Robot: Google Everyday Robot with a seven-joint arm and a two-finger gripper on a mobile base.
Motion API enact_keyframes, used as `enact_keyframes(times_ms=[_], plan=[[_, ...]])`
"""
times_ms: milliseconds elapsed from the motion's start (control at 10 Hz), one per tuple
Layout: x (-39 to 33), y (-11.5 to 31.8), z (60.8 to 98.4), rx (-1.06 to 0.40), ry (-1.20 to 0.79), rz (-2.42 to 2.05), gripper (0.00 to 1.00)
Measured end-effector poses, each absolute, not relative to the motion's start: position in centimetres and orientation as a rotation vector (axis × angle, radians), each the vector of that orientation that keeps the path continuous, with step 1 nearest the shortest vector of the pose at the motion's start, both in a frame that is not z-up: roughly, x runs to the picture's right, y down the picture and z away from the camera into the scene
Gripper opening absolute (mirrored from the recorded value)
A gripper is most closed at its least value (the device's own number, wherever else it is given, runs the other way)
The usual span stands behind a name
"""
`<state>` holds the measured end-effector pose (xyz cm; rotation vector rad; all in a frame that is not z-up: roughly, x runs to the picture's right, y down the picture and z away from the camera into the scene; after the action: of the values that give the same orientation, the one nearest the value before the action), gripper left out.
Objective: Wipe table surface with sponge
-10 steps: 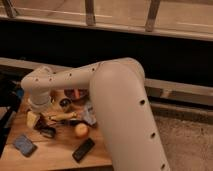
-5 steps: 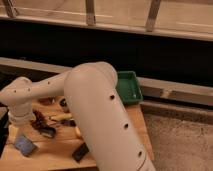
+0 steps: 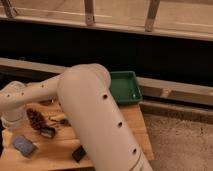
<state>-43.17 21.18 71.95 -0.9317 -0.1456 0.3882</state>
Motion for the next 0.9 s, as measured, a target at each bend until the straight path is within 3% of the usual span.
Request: enact_keyframes(times_ms=[900], plan=[[-45.9,24.4,73.4,-0.984,-0.173,0.372,0.80]])
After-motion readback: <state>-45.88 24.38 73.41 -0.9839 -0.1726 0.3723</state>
